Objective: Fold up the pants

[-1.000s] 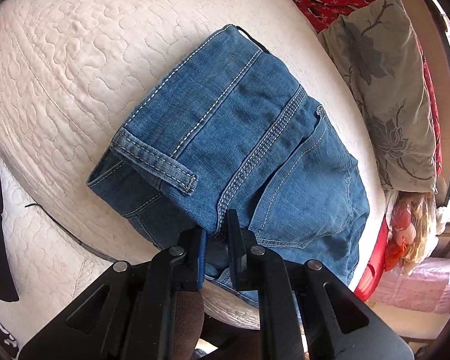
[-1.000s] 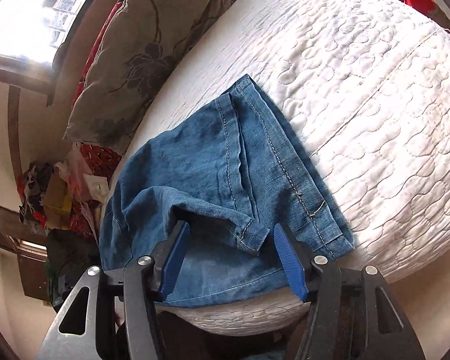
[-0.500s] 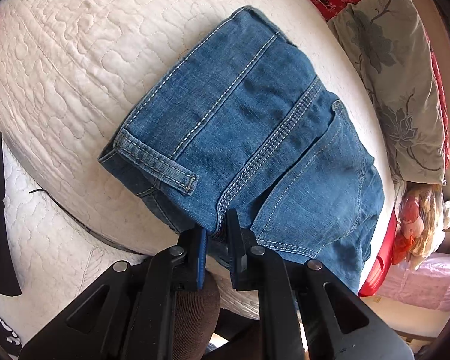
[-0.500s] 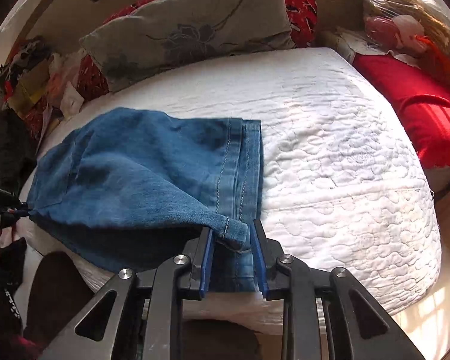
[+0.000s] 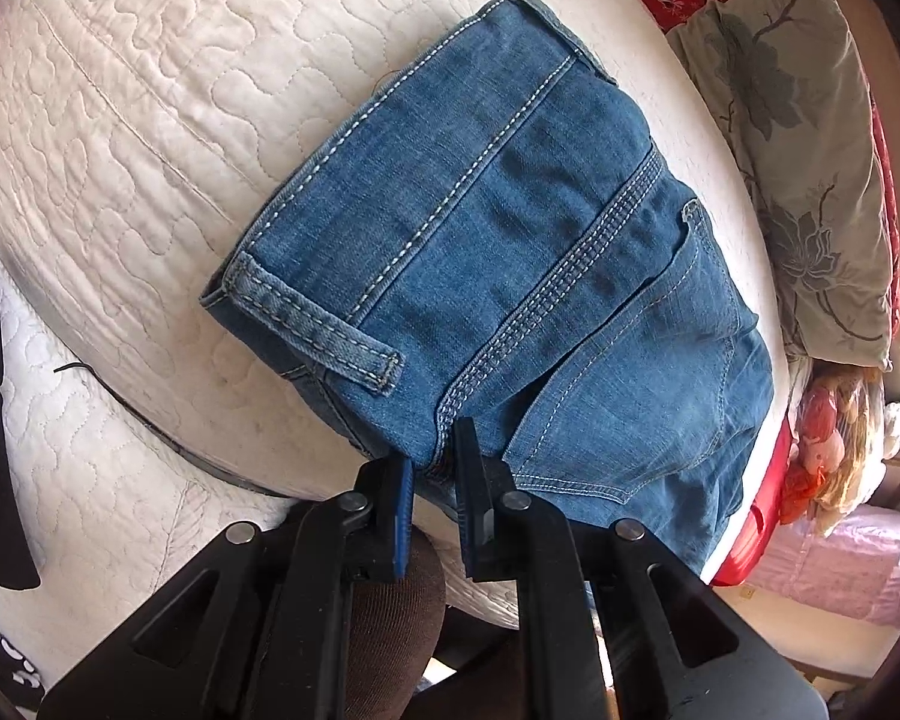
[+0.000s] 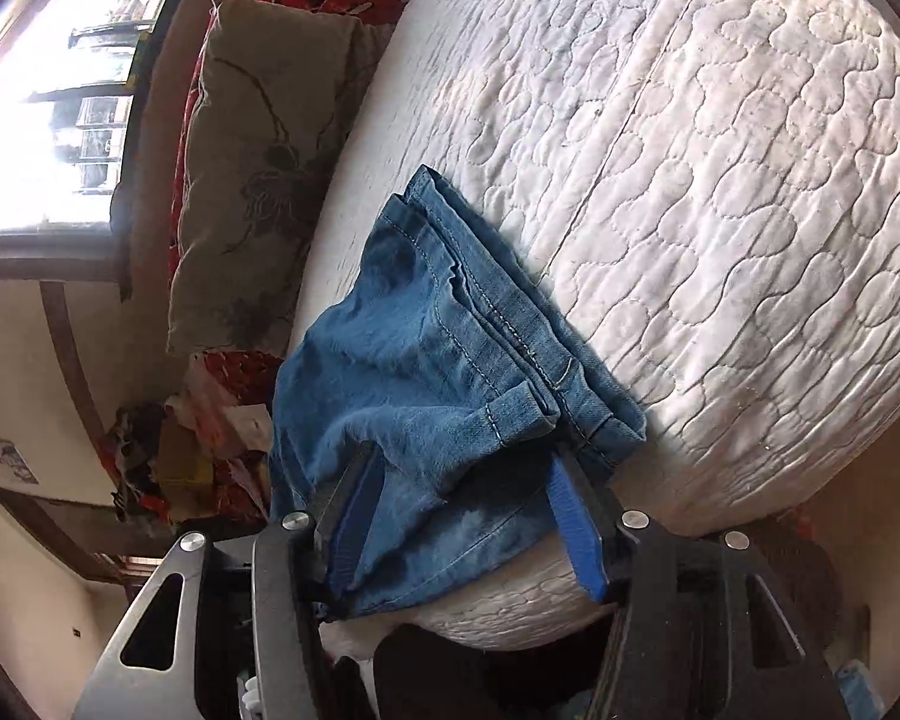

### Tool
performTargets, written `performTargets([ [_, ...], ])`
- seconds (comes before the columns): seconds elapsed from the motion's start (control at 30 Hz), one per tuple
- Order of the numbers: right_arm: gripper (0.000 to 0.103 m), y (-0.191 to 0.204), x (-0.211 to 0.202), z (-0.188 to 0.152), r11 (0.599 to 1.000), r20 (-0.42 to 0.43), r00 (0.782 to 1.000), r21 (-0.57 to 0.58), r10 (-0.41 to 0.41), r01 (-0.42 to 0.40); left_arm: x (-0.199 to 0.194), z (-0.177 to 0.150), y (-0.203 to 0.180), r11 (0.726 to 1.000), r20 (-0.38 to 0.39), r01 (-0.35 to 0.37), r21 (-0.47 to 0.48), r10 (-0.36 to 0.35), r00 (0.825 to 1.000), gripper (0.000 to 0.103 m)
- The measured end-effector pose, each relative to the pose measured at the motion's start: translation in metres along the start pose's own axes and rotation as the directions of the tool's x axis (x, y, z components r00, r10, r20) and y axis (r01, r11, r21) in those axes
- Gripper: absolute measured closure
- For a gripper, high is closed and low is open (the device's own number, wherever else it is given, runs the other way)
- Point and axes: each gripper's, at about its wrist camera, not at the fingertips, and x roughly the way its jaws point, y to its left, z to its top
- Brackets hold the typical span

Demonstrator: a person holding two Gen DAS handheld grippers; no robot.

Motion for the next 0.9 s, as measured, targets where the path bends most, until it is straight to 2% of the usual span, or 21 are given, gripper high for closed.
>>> performTargets([
  [0.03, 0.045, -0.004, 0.009, 0.003, 0.999, -0.001, 1.0, 0.044, 0.022, -0.022, -0.001, 0.001, 0.0, 1.0, 0.001, -0.002, 0.002, 0.002, 1.0, 0.093],
  [0.1, 0.064, -0.008, 0.025, 0.011, 0.997, -0.005, 1.0, 0.082, 0.015, -0.014, -0.002, 0.002, -0.002, 1.0, 0.002, -0.019, 0.013, 0.019, 1.0, 0.093],
  [0.13, 0.087, -0.005, 0.027, 0.014, 0.997, -0.004, 1.0, 0.072, 0.018, -0.017, -0.002, 0.002, -0.003, 1.0, 0.002, -0.025, 0.016, 0.025, 1.0, 0.093],
  [0.17, 0.09, -0.001, 0.025, 0.016, 0.998, 0.008, 0.999, 0.057, 0.033, -0.034, -0.003, 0.002, -0.004, 1.0, 0.001, -0.025, 0.016, 0.025, 1.0, 0.093],
  [0.23, 0.09, 0.013, 0.006, 0.015, 0.997, 0.044, 0.996, -0.007, 0.082, -0.082, -0.009, 0.0, -0.004, 1.0, 0.0, -0.005, 0.013, 0.005, 1.0, 0.093],
  [0.33, 0.091, 0.016, -0.021, 0.009, 0.993, 0.058, 0.995, -0.085, 0.084, -0.079, -0.013, -0.002, -0.003, 0.999, 0.002, -0.004, 0.033, 0.004, 1.0, 0.093],
  [0.47, 0.088, -0.021, -0.022, 0.004, 0.993, 0.044, 0.994, -0.063, -0.098, 0.1, 0.005, -0.002, 0.012, 1.0, -0.038, -0.028, 0.013, 0.029, 0.999, 0.092],
  [0.53, 0.086, -0.04, -0.027, 0.003, 0.991, 0.055, 0.99, -0.025, -0.126, 0.128, 0.014, -0.003, 0.022, 1.0, -0.072, -0.024, -0.019, 0.023, 0.997, 0.091],
  [0.6, 0.086, -0.043, -0.033, 0.004, 0.992, 0.07, 0.99, -0.014, -0.126, 0.127, 0.01, -0.005, 0.024, 1.0, -0.076, -0.001, 0.015, 0.002, 0.997, 0.091],
  [0.7, 0.084, -0.029, -0.043, 0.011, 0.987, 0.092, 0.986, -0.069, -0.142, 0.148, -0.014, -0.01, 0.02, 0.99, -0.035, 0.051, 0.128, -0.047, 0.998, 0.088],
  [0.77, 0.072, -0.013, -0.048, 0.017, 0.979, 0.113, 0.982, -0.12, -0.15, 0.164, -0.033, -0.012, 0.018, 0.98, 0.001, 0.075, 0.187, -0.077, 0.997, 0.088],
  [0.87, 0.058, 0.015, -0.044, 0.027, 0.964, 0.136, 0.979, -0.194, -0.154, 0.179, -0.066, 0.002, 0.019, 0.974, 0.085, 0.117, 0.194, -0.136, 0.987, 0.086],
  [0.9, 0.057, 0.024, -0.039, 0.031, 0.959, 0.135, 0.979, -0.217, -0.156, 0.182, -0.075, 0.013, 0.02, 0.975, 0.113, 0.125, 0.182, -0.147, 0.983, 0.082],
])
